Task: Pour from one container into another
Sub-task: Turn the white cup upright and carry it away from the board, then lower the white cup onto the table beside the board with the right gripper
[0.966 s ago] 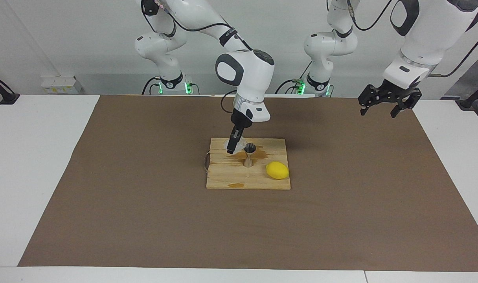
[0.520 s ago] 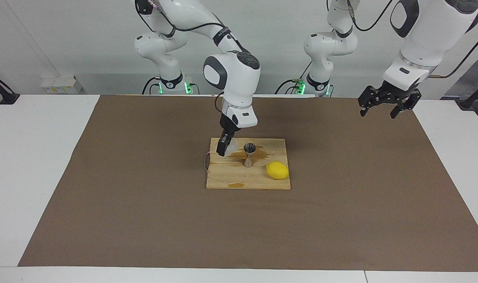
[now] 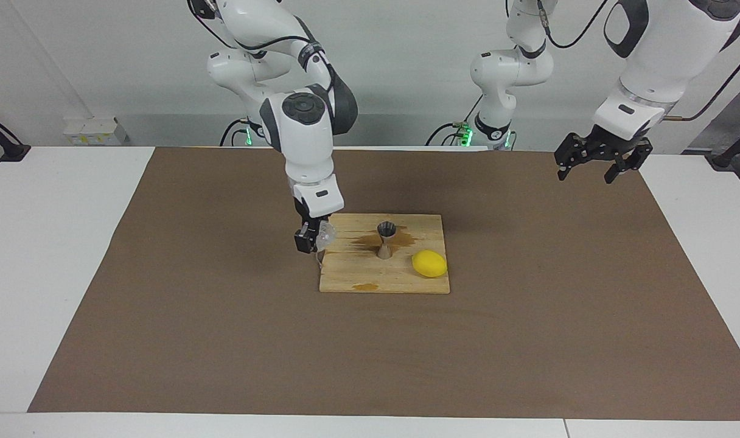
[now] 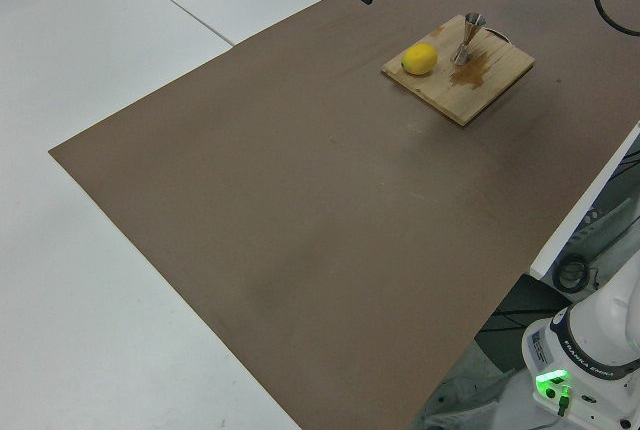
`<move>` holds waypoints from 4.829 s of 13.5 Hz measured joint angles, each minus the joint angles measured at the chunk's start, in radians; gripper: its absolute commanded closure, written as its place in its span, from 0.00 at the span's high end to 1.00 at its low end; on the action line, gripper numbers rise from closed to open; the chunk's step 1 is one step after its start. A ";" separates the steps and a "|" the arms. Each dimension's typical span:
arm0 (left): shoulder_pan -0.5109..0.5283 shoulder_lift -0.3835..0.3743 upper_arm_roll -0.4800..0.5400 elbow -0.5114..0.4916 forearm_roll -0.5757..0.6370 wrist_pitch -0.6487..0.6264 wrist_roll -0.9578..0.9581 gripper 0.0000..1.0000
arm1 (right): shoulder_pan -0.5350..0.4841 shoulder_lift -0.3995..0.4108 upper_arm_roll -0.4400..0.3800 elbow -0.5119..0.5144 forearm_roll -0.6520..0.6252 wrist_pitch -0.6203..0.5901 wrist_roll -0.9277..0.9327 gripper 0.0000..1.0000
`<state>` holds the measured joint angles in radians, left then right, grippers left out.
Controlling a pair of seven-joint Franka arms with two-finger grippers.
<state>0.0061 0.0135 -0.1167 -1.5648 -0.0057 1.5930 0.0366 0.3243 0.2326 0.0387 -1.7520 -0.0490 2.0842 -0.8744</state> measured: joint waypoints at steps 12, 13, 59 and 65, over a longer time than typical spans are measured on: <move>0.002 -0.027 0.018 0.000 0.006 -0.016 0.102 1.00 | -0.282 -0.062 -0.002 -0.138 0.356 0.017 -0.560 0.39; 0.002 -0.027 0.018 0.000 0.006 -0.016 0.103 1.00 | -0.306 -0.073 -0.002 -0.173 0.405 0.042 -0.615 0.39; 0.002 -0.029 0.019 0.010 0.010 -0.022 0.099 1.00 | -0.514 -0.193 -0.006 -0.547 0.828 0.187 -1.138 1.00; 0.002 -0.029 0.019 0.010 0.010 -0.022 0.099 1.00 | -0.510 -0.314 0.004 -0.449 0.490 0.090 -0.749 1.00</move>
<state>0.0079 -0.0154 -0.0976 -1.5553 0.0043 1.5708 0.1360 -0.1855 -0.0818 0.0430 -2.2005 0.4412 2.1742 -1.6239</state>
